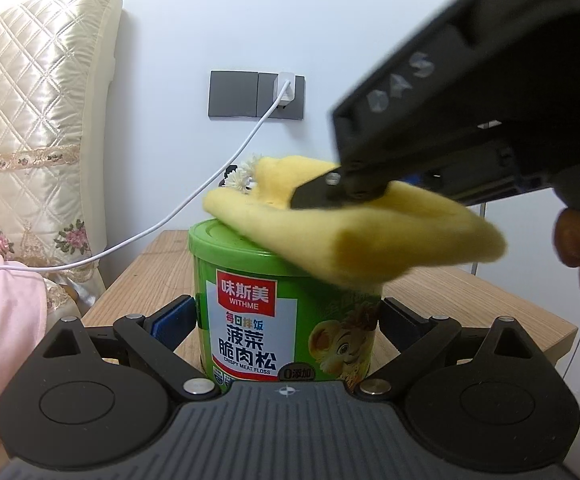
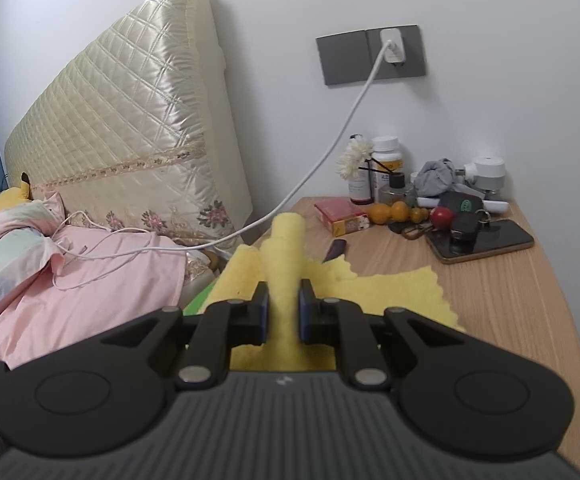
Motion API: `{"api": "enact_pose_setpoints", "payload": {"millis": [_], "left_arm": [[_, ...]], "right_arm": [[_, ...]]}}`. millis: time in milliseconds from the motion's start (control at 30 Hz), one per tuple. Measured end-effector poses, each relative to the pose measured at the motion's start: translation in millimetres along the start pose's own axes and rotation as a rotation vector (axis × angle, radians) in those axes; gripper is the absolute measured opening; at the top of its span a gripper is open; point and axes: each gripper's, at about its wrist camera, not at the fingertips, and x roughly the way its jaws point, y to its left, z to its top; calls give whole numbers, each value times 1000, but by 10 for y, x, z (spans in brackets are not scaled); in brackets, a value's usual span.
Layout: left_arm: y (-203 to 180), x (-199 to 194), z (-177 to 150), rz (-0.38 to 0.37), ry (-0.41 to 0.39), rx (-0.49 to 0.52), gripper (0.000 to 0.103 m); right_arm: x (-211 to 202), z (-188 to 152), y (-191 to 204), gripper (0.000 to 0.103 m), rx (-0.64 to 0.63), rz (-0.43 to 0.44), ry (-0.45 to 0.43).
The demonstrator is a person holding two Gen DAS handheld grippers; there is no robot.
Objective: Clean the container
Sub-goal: 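Wipe the canister lid with the cloth in the right gripper while the left tool watches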
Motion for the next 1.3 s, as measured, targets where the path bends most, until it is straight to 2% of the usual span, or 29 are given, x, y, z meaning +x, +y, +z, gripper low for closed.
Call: {"api": "enact_pose_setpoints", "payload": {"millis": [300, 467, 600, 800, 867, 1000, 1167, 1300], "left_arm": [[-93, -80, 10, 1, 5, 3, 98], [-158, -175, 30, 1, 8, 3, 98], [-113, -158, 50, -3, 13, 2, 98], [-126, -239, 41, 8, 12, 8, 98], [81, -31, 27, 9, 9, 8, 98], [109, -41, 35, 11, 6, 6, 98], [144, -50, 42, 13, 8, 7, 98], [131, -130, 52, 14, 12, 6, 98]], "right_arm": [[-182, -118, 119, 15, 18, 25, -4], [-321, -129, 71, 15, 24, -7, -14], [-278, -107, -19, 15, 37, -42, -34], [-161, -91, 47, 15, 26, -19, -36], [-121, -86, 73, 15, 22, -10, -36], [-42, -76, 126, 15, 14, 8, -37], [-182, -144, 154, 15, 37, 39, -33], [-309, -169, 129, 15, 35, 22, -32]]}}
